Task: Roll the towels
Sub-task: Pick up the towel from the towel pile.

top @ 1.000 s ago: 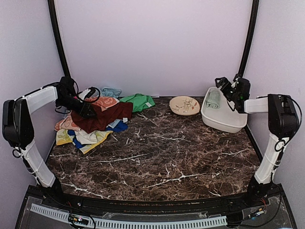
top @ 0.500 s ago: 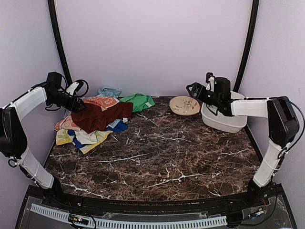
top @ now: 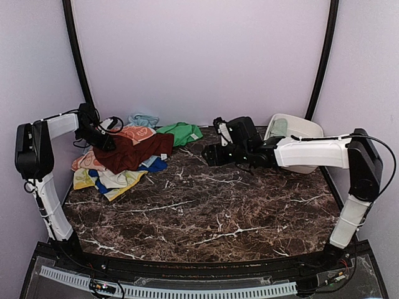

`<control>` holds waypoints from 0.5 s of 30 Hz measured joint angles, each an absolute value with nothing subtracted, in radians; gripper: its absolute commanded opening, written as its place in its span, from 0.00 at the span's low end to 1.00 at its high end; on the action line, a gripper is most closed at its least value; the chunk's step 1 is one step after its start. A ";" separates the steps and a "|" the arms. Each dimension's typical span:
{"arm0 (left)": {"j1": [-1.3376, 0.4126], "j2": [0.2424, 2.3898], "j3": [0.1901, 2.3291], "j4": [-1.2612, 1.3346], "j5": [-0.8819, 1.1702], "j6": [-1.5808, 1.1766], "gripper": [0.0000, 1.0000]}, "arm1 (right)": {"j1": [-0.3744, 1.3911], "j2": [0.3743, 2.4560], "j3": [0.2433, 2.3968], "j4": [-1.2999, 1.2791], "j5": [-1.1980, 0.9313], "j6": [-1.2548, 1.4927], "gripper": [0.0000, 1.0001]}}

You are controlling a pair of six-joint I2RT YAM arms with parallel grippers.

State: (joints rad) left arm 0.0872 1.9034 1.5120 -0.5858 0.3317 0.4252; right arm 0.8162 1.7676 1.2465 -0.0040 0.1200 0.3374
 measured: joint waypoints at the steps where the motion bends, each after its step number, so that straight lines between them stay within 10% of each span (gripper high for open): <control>1: 0.087 1.914 1.521 -0.590 0.340 0.413 0.01 | 0.822 1.763 1.246 -0.016 0.136 0.336 0.80; 15: 0.038 1.842 1.546 -0.759 0.542 0.419 0.00 | 0.867 1.750 1.279 -0.152 0.257 0.310 0.72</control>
State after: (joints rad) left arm 0.0376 1.8423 1.5463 -0.7593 0.5419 0.4194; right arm 0.8669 1.7496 1.2793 -0.1516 0.2565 0.3103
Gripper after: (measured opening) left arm 0.018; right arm 0.723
